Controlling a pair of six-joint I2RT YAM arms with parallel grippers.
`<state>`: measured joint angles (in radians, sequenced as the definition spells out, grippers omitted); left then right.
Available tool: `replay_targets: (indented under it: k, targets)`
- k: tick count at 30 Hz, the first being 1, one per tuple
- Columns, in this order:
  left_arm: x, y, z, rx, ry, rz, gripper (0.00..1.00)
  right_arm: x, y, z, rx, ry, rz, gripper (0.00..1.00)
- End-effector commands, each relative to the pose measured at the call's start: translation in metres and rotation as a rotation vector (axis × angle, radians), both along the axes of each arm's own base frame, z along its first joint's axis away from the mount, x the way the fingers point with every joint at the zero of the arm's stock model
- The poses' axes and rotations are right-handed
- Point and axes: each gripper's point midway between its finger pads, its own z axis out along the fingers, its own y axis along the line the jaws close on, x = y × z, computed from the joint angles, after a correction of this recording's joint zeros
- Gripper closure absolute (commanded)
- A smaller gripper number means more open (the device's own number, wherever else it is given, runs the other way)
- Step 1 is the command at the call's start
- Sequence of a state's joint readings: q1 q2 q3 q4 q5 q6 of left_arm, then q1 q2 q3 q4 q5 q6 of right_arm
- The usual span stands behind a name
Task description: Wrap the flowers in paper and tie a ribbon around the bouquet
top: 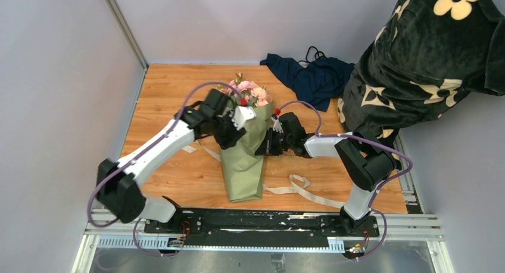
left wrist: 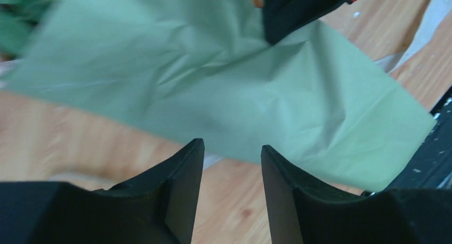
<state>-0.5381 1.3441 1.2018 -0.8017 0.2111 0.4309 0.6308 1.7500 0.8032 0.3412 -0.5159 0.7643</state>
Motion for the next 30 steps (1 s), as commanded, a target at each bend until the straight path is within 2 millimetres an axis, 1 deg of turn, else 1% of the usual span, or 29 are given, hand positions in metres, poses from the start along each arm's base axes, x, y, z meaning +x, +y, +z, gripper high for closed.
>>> replay_targets:
  k: [1,3,4,6,9,11,13,16,18,22,24,25,28,30]
  targets:
    - [-0.006,-0.049,-0.056,-0.065,0.123,-0.050,0.50,-0.006,0.002,-0.009,-0.031,0.004,0.015,1.00]
    - [-0.001,-0.066,-0.067,-0.124,0.155,-0.023,0.50,-0.006,0.004,-0.007,-0.018,0.005,0.013,0.99]
    - [0.003,-0.072,-0.068,-0.155,0.161,0.001,0.50,-0.006,0.004,-0.006,-0.011,0.007,0.010,0.98]
    - [0.004,-0.077,-0.085,-0.179,0.192,0.038,0.49,-0.007,0.005,-0.004,0.000,0.006,0.007,0.94]
    - [0.008,-0.081,-0.105,-0.201,0.216,0.101,0.44,-0.008,0.004,0.001,0.009,0.005,0.004,0.91]
    - [0.006,-0.082,-0.119,-0.194,0.253,0.127,0.40,-0.010,0.005,0.004,0.014,0.003,0.007,0.89]
    - [0.005,-0.081,-0.132,-0.178,0.295,0.168,0.39,-0.013,0.005,0.006,0.004,-0.006,0.016,0.87]
    - [0.001,-0.073,-0.152,-0.108,0.349,0.203,0.39,-0.017,0.005,0.013,-0.019,-0.031,0.027,0.83]
    - [-0.001,-0.066,-0.163,-0.058,0.368,0.221,0.39,-0.020,0.000,0.023,-0.038,-0.057,0.020,0.79]
    - [-0.009,-0.059,-0.178,-0.018,0.406,0.227,0.39,-0.024,-0.021,0.047,-0.135,-0.145,0.000,0.72]
    - [-0.010,-0.058,-0.182,-0.006,0.418,0.230,0.39,-0.030,-0.038,0.056,-0.204,-0.164,-0.005,0.70]
    - [-0.011,-0.057,-0.183,-0.001,0.421,0.230,0.39,-0.032,-0.047,0.066,-0.227,-0.187,-0.016,0.69]
    - [-0.011,-0.055,-0.187,0.013,0.426,0.238,0.39,-0.042,-0.080,0.074,-0.334,-0.215,-0.058,0.68]
    - [-0.011,-0.055,-0.187,0.013,0.429,0.241,0.39,-0.049,-0.108,0.079,-0.436,-0.223,-0.093,0.67]
